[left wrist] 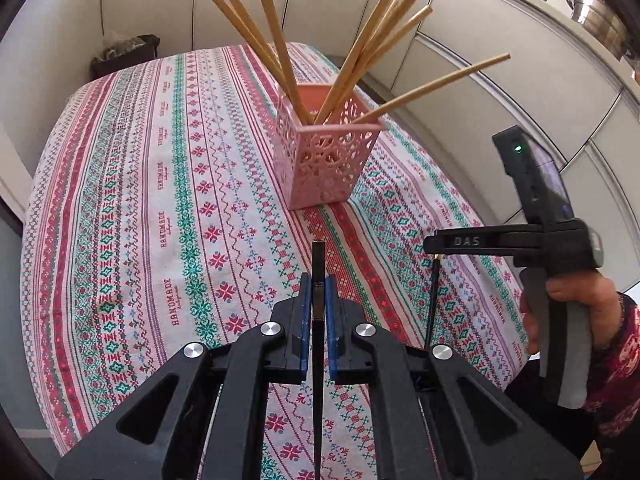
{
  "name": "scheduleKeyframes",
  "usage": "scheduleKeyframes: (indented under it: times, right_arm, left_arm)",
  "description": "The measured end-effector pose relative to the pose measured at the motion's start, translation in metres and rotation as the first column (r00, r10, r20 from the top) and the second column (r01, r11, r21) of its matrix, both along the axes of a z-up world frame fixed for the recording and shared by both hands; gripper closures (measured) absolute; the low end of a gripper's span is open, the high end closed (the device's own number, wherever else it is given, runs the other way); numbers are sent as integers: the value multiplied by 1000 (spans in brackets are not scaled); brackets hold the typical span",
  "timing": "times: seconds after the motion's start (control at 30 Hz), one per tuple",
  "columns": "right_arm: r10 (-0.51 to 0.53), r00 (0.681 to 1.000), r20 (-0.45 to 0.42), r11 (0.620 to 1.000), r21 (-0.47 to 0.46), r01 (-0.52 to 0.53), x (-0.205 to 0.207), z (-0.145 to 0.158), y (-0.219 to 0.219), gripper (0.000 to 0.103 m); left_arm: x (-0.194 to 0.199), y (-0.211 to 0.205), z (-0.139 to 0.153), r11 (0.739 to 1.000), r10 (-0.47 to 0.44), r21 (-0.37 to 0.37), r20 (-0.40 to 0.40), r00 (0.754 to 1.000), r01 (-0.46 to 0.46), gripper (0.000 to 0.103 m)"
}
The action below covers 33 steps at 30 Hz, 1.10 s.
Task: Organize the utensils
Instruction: 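Lift the black chopsticks with both tools and carry them over the pink basket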
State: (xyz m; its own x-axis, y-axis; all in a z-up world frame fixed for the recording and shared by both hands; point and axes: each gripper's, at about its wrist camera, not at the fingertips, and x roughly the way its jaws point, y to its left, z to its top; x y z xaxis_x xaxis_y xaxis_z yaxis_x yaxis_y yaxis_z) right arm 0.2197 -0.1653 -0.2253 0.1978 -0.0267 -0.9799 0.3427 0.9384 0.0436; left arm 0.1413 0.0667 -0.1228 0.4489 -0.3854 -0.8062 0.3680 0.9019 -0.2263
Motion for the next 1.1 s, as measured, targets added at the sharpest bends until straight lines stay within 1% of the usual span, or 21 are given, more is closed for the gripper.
scheduleKeyframes:
  times: [0.07,0.1,0.13,0.17,0.2,0.23,0.3,0.33,0.43,0.47,0.5,0.57,0.67,0.7,0.73,0.8,0.93,1.1]
  right_arm:
    - [-7,1000,19,998,-66,8,-1,1,7,58]
    - [11,998,54,997,-78,-7,-6,2,13,79]
    - [36,997,75,995,-97,-28,-12,2,21,87]
    - [65,994,93,990,-128,-53,-18,2,29,88]
    - [98,987,125,989,-123,-82,-26,1,36,92]
    - [119,979,167,991,-75,-108,-34,1,40,94]
    - [125,959,254,992,2,-130,-50,0,43,94]
    - [125,940,319,988,51,-148,-59,2,41,95]
    - [120,882,456,981,79,-175,-86,14,36,95]
    - [129,857,498,980,68,-187,-90,26,37,94]
    - [147,827,542,979,42,-201,-96,40,41,94]
    - [190,750,634,971,-9,-238,-115,67,44,94]
    - [256,618,743,957,-105,-270,-145,109,53,94]
    - [268,588,763,953,-122,-276,-151,120,53,95]
    - [274,567,777,952,-134,-276,-155,131,54,95]
    - [265,544,796,953,-128,-276,-155,149,49,95]
    - [253,507,824,955,-130,-266,-158,181,40,95]
    - [240,472,848,956,-122,-268,-151,222,28,95]
  left_arm:
    - [0,-1,8,1000,-7,-7,24,1000,7,97]
    - [-1,-2,11,1000,-6,-8,36,999,6,97]
    - [-1,-2,14,1000,-2,-11,45,999,2,97]
    - [0,-2,15,1000,2,-14,52,999,-2,97]
    - [-3,2,18,1000,8,-18,60,998,-7,97]
    - [-4,4,20,1000,15,-26,71,997,-13,97]
    - [-7,6,26,998,22,-59,104,994,-16,97]
    - [-10,7,29,997,27,-76,128,991,-18,97]
    - [-18,12,43,991,56,-127,213,975,-29,97]
    - [-22,13,47,989,61,-147,241,968,-26,97]
    - [-26,13,53,986,68,-163,273,960,-24,97]
    - [-34,11,62,982,77,-189,328,941,-14,97]
    - [-44,2,76,979,77,-201,402,912,6,97]
    - [-47,-3,81,979,75,-202,427,901,14,97]
    - [-48,-5,85,979,76,-204,443,894,18,97]
    - [-48,-10,93,977,83,-211,462,883,19,97]
    - [-46,-11,106,976,97,-219,484,870,13,97]
    - [-38,-5,126,974,129,-227,504,854,-13,97]
